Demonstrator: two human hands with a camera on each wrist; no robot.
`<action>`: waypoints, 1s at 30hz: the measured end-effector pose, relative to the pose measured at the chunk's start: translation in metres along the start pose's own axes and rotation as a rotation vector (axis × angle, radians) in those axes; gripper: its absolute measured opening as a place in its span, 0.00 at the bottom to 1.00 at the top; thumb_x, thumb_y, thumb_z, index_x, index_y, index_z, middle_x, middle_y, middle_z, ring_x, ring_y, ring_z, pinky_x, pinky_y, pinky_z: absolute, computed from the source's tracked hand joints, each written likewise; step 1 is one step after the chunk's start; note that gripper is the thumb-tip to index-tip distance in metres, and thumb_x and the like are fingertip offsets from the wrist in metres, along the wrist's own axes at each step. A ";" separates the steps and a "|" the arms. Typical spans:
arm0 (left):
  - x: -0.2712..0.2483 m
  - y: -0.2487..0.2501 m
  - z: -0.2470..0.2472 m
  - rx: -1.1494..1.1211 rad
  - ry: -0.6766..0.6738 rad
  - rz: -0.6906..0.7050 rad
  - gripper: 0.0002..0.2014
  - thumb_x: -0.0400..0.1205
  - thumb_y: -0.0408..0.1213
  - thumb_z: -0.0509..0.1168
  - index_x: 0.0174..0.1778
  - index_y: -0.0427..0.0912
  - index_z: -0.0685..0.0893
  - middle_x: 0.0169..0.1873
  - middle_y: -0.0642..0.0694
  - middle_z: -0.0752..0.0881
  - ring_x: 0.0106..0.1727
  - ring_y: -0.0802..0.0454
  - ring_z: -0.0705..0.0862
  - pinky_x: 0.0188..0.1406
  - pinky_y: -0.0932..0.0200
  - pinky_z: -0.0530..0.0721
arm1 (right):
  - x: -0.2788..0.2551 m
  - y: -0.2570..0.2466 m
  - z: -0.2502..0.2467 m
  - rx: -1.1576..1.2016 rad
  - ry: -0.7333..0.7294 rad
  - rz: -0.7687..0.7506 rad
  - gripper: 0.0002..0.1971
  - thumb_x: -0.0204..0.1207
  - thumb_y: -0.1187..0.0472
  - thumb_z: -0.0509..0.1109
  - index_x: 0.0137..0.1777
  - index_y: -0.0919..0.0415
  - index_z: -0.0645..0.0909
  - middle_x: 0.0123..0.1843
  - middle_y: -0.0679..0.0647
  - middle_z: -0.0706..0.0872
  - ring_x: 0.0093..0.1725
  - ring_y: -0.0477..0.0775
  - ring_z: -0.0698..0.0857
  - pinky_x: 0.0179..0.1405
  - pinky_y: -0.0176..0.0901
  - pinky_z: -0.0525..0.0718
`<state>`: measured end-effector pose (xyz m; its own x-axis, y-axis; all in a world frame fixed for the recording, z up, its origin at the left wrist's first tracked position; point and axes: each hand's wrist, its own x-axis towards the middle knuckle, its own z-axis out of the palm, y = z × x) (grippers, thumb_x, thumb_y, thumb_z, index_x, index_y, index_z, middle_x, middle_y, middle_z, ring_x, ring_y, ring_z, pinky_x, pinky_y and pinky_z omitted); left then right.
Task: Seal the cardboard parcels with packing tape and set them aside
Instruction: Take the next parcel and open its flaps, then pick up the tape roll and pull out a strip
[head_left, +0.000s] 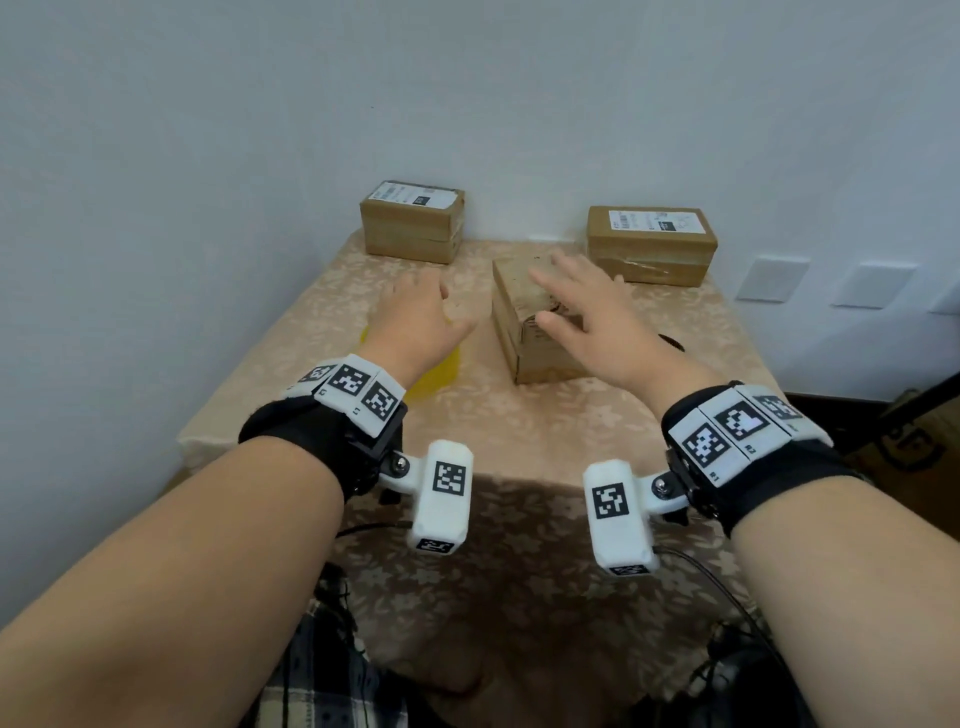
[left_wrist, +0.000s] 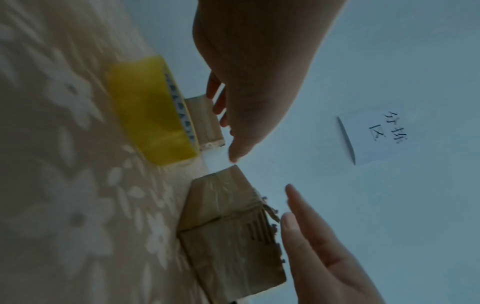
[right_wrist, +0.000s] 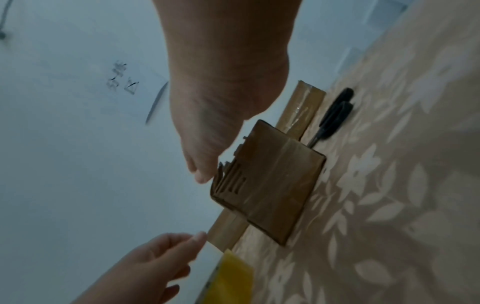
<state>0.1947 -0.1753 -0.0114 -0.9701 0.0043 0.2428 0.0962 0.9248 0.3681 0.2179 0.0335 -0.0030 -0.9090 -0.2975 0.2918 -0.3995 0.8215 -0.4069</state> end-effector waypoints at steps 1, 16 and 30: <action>-0.003 -0.004 0.001 0.039 -0.063 -0.029 0.23 0.78 0.55 0.66 0.61 0.42 0.75 0.57 0.43 0.78 0.61 0.42 0.77 0.56 0.49 0.76 | -0.001 0.001 0.002 -0.064 -0.057 -0.027 0.24 0.86 0.53 0.57 0.82 0.46 0.63 0.85 0.49 0.57 0.85 0.54 0.49 0.80 0.63 0.40; -0.002 -0.005 0.007 0.163 -0.117 0.027 0.10 0.86 0.35 0.55 0.42 0.36 0.79 0.42 0.36 0.84 0.42 0.39 0.81 0.40 0.52 0.76 | 0.004 -0.004 0.018 0.030 0.055 0.113 0.30 0.85 0.56 0.60 0.85 0.57 0.54 0.82 0.53 0.66 0.82 0.54 0.62 0.82 0.50 0.57; 0.002 0.039 -0.040 -0.550 0.476 0.486 0.16 0.87 0.37 0.52 0.57 0.35 0.84 0.50 0.48 0.84 0.54 0.50 0.80 0.56 0.60 0.73 | 0.016 -0.045 -0.033 0.839 0.304 0.180 0.26 0.81 0.53 0.68 0.77 0.60 0.71 0.73 0.50 0.78 0.69 0.43 0.77 0.66 0.32 0.74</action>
<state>0.2051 -0.1546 0.0392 -0.6093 0.0776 0.7891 0.6880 0.5464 0.4775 0.2247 0.0078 0.0482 -0.9432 0.0399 0.3298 -0.3174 0.1844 -0.9302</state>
